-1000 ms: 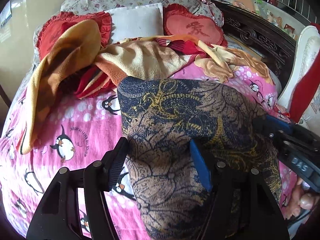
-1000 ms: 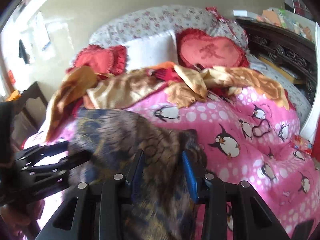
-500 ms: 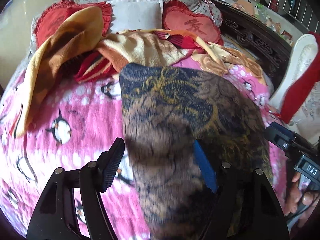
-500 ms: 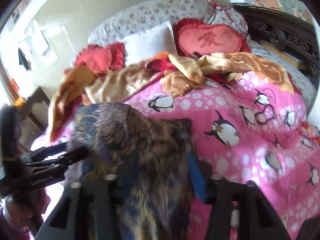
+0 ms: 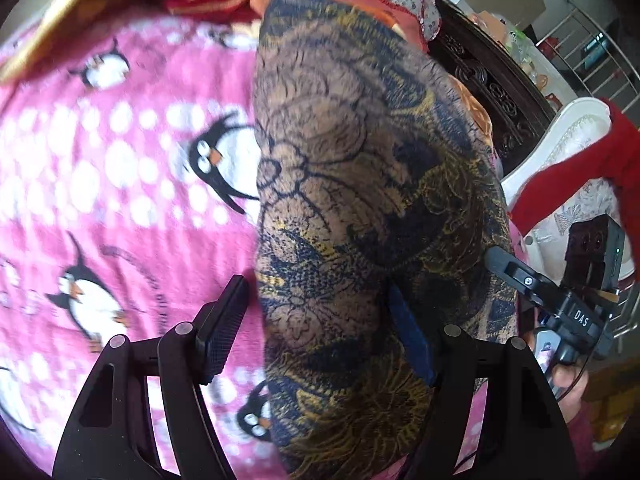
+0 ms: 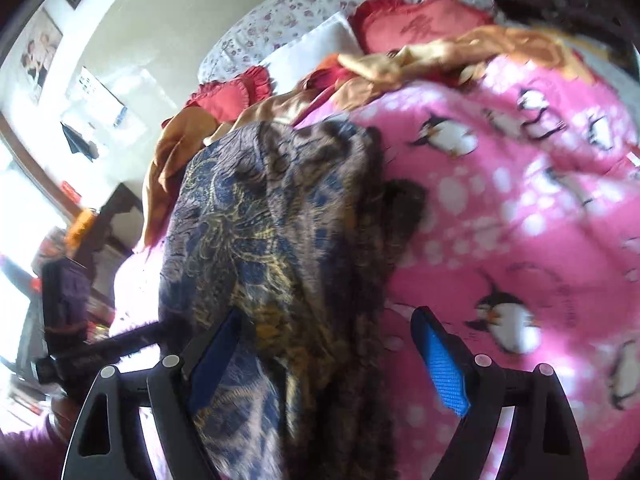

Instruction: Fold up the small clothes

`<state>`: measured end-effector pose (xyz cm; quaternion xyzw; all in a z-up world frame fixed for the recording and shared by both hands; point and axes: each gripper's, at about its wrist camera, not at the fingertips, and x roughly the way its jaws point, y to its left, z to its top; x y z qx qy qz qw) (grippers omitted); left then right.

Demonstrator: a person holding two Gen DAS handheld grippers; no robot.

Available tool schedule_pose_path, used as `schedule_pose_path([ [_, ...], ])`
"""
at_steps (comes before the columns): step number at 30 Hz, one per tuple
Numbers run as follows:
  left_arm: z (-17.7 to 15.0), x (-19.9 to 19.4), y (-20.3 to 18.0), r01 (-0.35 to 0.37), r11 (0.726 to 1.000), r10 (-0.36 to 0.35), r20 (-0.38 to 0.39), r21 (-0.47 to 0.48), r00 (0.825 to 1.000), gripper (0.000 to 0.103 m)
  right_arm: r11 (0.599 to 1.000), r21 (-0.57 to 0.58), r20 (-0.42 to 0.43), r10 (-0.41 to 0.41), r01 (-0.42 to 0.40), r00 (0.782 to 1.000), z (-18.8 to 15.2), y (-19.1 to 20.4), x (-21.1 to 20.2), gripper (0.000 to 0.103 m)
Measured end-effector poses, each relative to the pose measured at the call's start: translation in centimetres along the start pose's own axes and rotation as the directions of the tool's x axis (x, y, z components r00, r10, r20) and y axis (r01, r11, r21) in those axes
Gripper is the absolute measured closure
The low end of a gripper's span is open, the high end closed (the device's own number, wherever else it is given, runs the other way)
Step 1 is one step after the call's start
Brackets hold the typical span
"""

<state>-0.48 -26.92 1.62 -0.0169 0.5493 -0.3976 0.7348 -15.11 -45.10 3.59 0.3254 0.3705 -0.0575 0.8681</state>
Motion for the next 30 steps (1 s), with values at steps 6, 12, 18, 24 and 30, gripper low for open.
schedule_pose_path([
  [6, 0.1, -0.7, -2.1, -0.021, 0.996, 0.019, 0.018, 0.083, 1.000, 0.062, 0.999, -0.032, -0.019, -0.030, 0.029, 0.999, 0.4, 2.4, 0.7, 0.070],
  [12, -1.4, -6.5, -2.7, -0.003, 0.994, -0.004, 0.073, 0.108, 0.997, 0.072, 0.997, -0.073, 0.006, 0.038, -0.037, 0.999, -0.2, 6.2, -2.7, 0.075],
  [18, -7.3, -12.8, -0.7, -0.033, 0.995, 0.027, 0.064, 0.090, 0.998, 0.071, 0.983, -0.114, -0.047, 0.142, -0.147, 0.989, -3.7, 10.8, -5.5, 0.076],
  [24, -14.3, -12.2, 1.4, -0.188, 0.979, 0.190, -0.019, 0.085, 0.982, 0.071, 0.989, -0.127, -0.227, 0.048, -0.079, 0.973, -10.3, 12.1, -2.7, 0.064],
  [30, -15.2, -13.7, 1.0, -0.257, 0.961, 0.253, 0.050, 0.101, 0.966, 0.058, 0.979, -0.191, -0.138, -0.098, 0.070, 0.986, -10.9, 12.9, -5.9, 0.063],
])
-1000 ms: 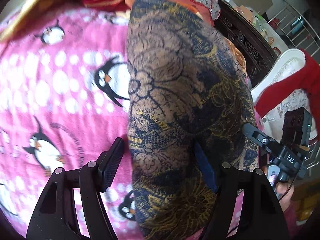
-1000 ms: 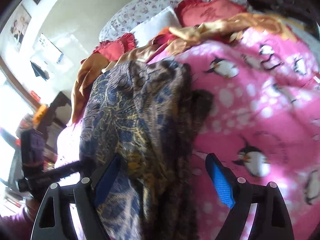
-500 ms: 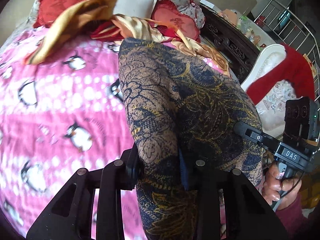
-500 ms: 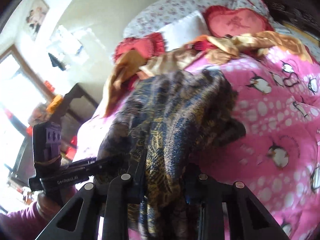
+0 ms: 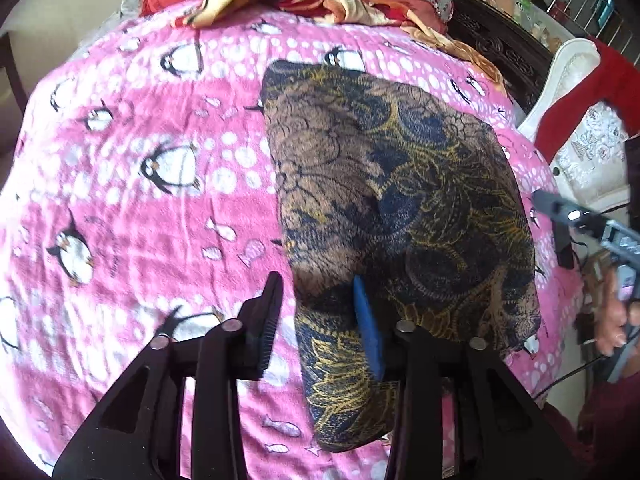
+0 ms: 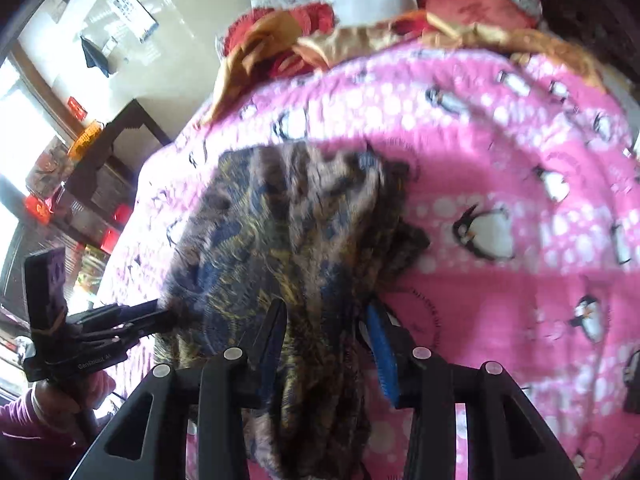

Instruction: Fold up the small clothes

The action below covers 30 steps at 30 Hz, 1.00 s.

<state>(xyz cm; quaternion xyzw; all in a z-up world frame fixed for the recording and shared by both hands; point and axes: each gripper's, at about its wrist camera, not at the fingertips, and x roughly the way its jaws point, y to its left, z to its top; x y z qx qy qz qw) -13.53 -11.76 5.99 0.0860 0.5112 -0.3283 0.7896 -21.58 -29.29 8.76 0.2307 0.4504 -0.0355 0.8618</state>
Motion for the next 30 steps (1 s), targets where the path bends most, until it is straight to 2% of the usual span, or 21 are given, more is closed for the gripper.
schedule_pose_path([
  [1, 0.1, -0.3, -0.2, -0.016, 1.000, 0.016, 0.019, 0.007, 1.000, 0.048, 1.000, -0.019, 0.023, 0.001, -0.001, 1.000, 0.2, 0.5, -0.8, 0.063],
  [3, 0.4, -0.9, -0.6, -0.030, 0.999, 0.029, 0.058, 0.012, 0.998, 0.041, 0.995, -0.099, 0.061, -0.009, 0.015, 0.998, 0.8, 2.2, -1.9, 0.063],
  [7, 2.2, -0.1, -0.9, -0.038, 0.999, 0.037, 0.080, 0.011, 0.996, 0.041, 0.982, -0.185, 0.087, -0.014, 0.030, 0.996, 1.3, 4.5, -0.7, 0.063],
  [10, 2.8, 0.5, -1.4, -0.056, 0.998, 0.055, 0.087, 0.013, 0.995, 0.041, 0.983, -0.168, 0.055, -0.065, 0.074, 0.996, 1.2, 4.6, 2.7, 0.063],
  [13, 2.9, 0.8, -1.3, -0.075, 0.997, 0.074, 0.085, 0.016, 0.994, 0.041, 0.977, -0.145, -0.011, -0.162, 0.159, 0.987, 0.6, 3.6, 5.6, 0.063],
  [15, 2.5, 0.5, -1.2, -0.084, 0.996, 0.082, 0.092, 0.018, 0.992, 0.041, 0.982, -0.109, -0.020, -0.157, 0.154, 0.987, 0.3, 2.8, 6.1, 0.063],
  [20, 2.5, -0.1, -0.9, -0.079, 0.997, 0.079, 0.122, -0.009, 0.989, 0.041, 0.982, -0.110, 0.010, -0.151, 0.152, 0.988, 0.0, 3.7, 3.7, 0.062],
  [22, 2.6, -0.6, -0.9, -0.089, 0.996, 0.090, 0.139, -0.017, 0.986, 0.041, 0.984, -0.106, 0.029, -0.141, 0.143, 0.990, 0.0, 3.9, 2.7, 0.054],
  [30, 2.4, -2.7, -1.9, -0.129, 0.992, 0.123, 0.209, 0.013, 0.970, 0.041, 0.989, -0.066, 0.070, -0.129, 0.133, 0.989, -1.0, 6.0, -1.0, 0.052],
])
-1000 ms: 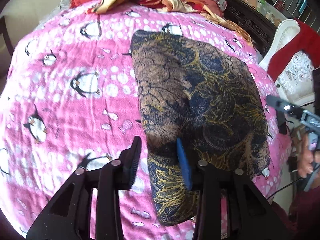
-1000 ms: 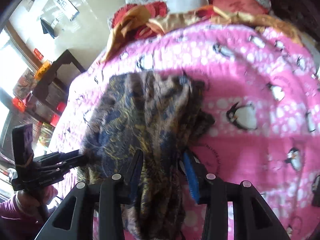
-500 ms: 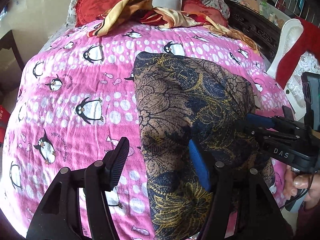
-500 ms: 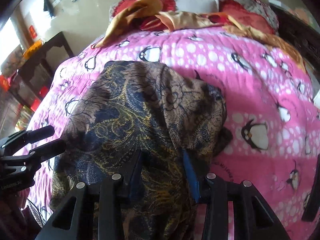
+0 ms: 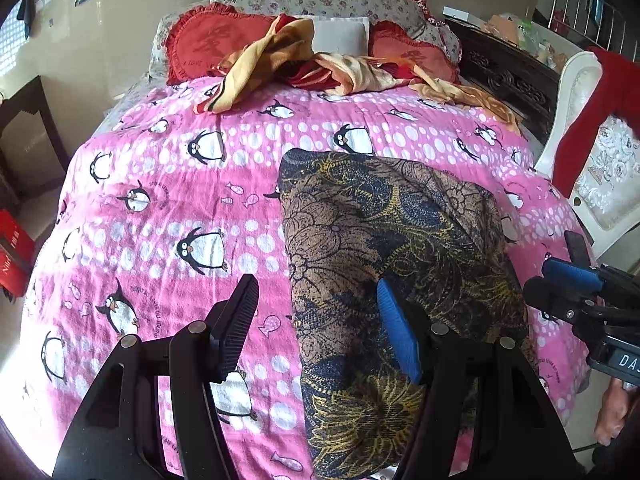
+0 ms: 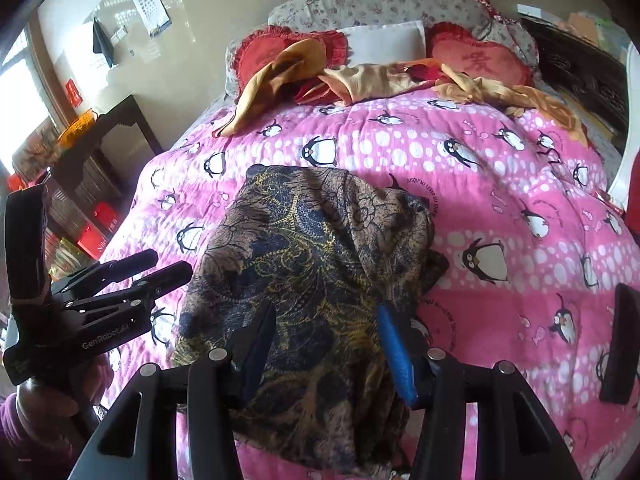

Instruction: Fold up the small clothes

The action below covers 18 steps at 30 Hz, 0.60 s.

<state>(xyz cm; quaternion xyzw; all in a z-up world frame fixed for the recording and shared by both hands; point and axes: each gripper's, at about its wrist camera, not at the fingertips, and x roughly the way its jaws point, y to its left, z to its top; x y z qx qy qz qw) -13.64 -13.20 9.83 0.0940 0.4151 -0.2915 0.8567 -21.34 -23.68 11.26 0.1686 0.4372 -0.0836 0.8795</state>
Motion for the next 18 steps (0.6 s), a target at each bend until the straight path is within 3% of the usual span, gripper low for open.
schedule_pose_path([
  [10, -0.2, -2.8, 0.4, -0.019, 0.999, 0.021, 0.064, -0.027, 0.998, 0.041, 0.999, 0.024, 0.051, -0.039, 0.038, 0.998, -0.5, 1.5, -0.9, 0.034],
  [18, -0.5, -4.2, 0.8, -0.040, 0.999, 0.043, 0.093, -0.028, 0.995, 0.041, 0.996, -0.028, 0.071, -0.079, 0.081, 0.994, -0.7, 3.2, -1.4, 0.030],
])
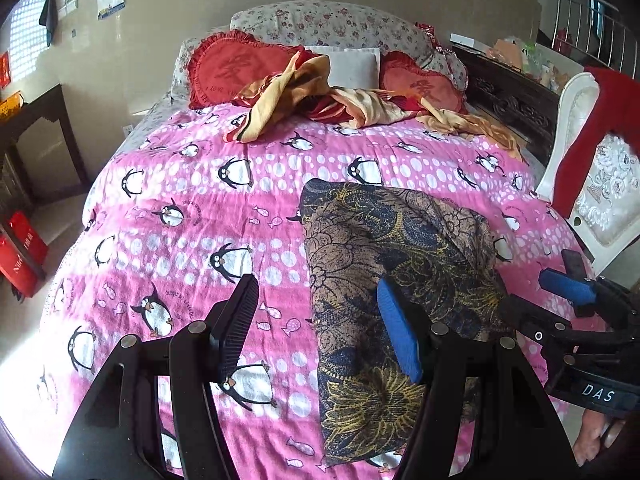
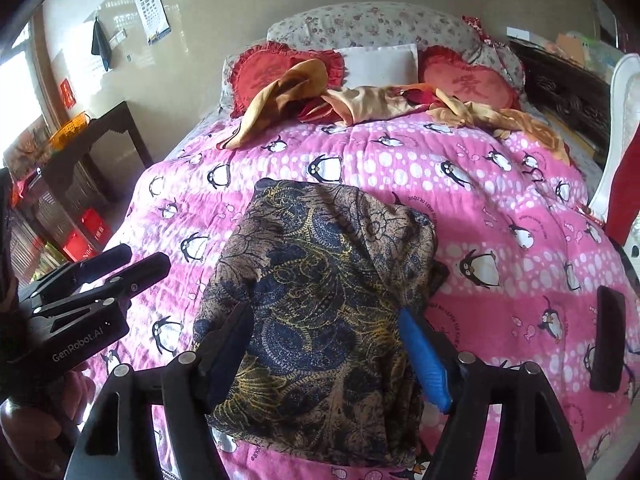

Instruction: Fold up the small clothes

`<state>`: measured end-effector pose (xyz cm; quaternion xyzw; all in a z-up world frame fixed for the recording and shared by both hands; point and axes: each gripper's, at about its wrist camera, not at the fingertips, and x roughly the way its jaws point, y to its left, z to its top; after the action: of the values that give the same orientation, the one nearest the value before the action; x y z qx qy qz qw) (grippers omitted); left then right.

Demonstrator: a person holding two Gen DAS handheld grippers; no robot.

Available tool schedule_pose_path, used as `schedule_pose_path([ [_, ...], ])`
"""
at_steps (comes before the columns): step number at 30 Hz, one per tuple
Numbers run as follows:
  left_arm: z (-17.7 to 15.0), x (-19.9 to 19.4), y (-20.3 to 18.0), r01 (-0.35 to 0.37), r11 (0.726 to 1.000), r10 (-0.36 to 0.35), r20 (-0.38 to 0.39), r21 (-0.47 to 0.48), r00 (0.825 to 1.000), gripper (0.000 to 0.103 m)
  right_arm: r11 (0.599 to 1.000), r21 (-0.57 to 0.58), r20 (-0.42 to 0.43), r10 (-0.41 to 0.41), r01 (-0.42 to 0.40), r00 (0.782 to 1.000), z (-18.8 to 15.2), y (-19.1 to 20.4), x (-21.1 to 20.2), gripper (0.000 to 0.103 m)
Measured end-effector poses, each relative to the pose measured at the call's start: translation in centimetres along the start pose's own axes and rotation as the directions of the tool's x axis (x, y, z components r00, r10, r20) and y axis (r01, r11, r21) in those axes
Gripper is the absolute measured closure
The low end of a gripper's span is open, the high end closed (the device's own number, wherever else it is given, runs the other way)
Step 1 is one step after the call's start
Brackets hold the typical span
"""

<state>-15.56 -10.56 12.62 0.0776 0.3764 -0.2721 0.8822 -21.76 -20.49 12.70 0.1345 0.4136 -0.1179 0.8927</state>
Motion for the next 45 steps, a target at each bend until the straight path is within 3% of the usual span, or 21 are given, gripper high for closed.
schedule_pose_path([
  [10, -0.2, -1.6, 0.2, -0.017, 1.000, 0.017, 0.042, 0.000, 0.999, 0.041, 0.999, 0.003, 0.011, -0.032, 0.032, 0.999, -0.1, 0.3, -0.1, 0.027],
  [21, -0.4, -1.6, 0.3, -0.018, 1.000, 0.018, 0.019, 0.001, 1.000, 0.041, 0.999, -0.020, 0.013, -0.036, 0.036, 0.999, -0.4, 1.1, -0.1, 0.023],
  [40, -0.4, 1.3, 0.5, -0.047, 0.999, 0.047, -0.019, -0.004, 0.999, 0.041, 0.999, -0.004, -0.027, -0.042, 0.042, 0.999, -0.5, 0.5, 2.0, 0.023],
  [45, -0.3, 3.1, 1.5, -0.056, 0.998, 0.055, -0.050, -0.022, 0.997, 0.041, 0.999, 0.029, -0.049, -0.037, 0.038, 0.998, -0.6, -1.5, 3.3, 0.023],
])
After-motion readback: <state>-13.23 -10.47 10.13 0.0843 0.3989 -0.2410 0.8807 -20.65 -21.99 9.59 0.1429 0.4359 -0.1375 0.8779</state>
